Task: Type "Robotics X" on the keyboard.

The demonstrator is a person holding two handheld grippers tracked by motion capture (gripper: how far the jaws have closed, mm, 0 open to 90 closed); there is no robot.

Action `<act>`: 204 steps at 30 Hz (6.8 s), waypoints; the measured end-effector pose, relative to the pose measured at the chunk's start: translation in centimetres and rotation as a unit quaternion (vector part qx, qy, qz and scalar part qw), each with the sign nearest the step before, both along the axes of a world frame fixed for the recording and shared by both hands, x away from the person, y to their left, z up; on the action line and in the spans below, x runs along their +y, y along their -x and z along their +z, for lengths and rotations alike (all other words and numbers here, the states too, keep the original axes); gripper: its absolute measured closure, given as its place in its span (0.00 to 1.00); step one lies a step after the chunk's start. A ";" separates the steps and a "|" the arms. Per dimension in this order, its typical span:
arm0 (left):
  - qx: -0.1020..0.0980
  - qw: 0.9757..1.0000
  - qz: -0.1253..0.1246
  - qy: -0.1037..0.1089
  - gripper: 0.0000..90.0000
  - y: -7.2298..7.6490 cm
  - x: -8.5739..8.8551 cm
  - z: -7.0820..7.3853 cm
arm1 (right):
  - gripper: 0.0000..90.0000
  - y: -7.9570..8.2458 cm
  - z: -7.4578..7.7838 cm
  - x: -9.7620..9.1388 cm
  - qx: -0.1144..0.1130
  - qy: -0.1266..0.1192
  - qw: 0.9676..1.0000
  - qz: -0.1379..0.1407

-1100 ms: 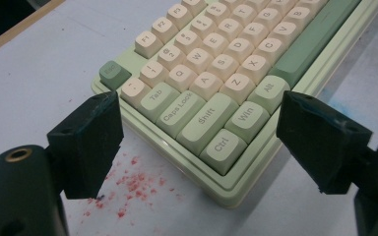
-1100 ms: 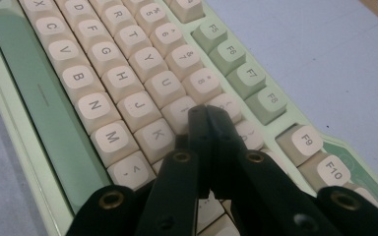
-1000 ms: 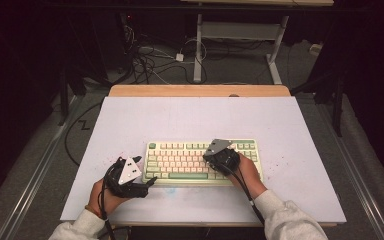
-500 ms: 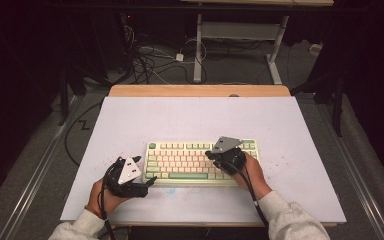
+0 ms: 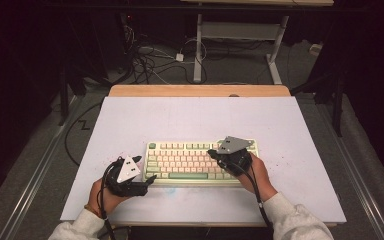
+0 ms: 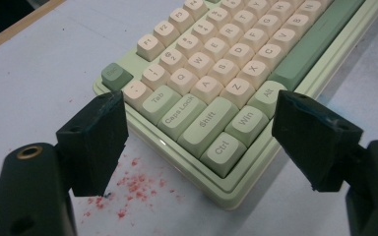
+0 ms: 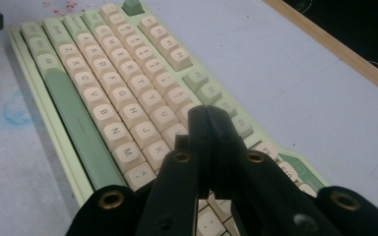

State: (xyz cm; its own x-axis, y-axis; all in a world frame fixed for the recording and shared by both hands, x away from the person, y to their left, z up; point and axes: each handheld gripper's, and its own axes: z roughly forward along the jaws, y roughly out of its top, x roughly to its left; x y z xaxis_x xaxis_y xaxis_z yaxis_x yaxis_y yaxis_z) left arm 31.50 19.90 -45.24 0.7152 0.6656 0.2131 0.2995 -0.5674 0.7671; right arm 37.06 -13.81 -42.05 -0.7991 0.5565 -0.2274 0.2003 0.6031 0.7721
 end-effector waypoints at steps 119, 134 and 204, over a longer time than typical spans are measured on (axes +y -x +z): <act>0.089 0.985 -0.136 -0.056 0.98 -4.9 -11.1 0.0 | 1.00 3.6 1.0 -3.9 -0.020 -0.021 1.000 0.008; 0.070 0.988 -0.132 -0.044 0.98 -4.6 -10.4 0.9 | 1.00 3.6 1.1 -4.0 -0.024 -0.022 0.999 0.009; -0.002 0.999 -0.045 0.007 0.98 -0.1 -0.1 1.4 | 1.00 1.8 0.7 -2.6 -0.003 -0.013 1.000 0.020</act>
State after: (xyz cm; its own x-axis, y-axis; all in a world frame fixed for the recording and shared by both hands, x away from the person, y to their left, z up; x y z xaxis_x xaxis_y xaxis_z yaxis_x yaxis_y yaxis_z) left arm 31.65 19.75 -43.83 0.7720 0.6011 0.2064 0.2448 -0.5809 0.7763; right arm 35.26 -16.39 -41.37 -0.8194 0.5304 -0.2174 0.1722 0.5895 0.7892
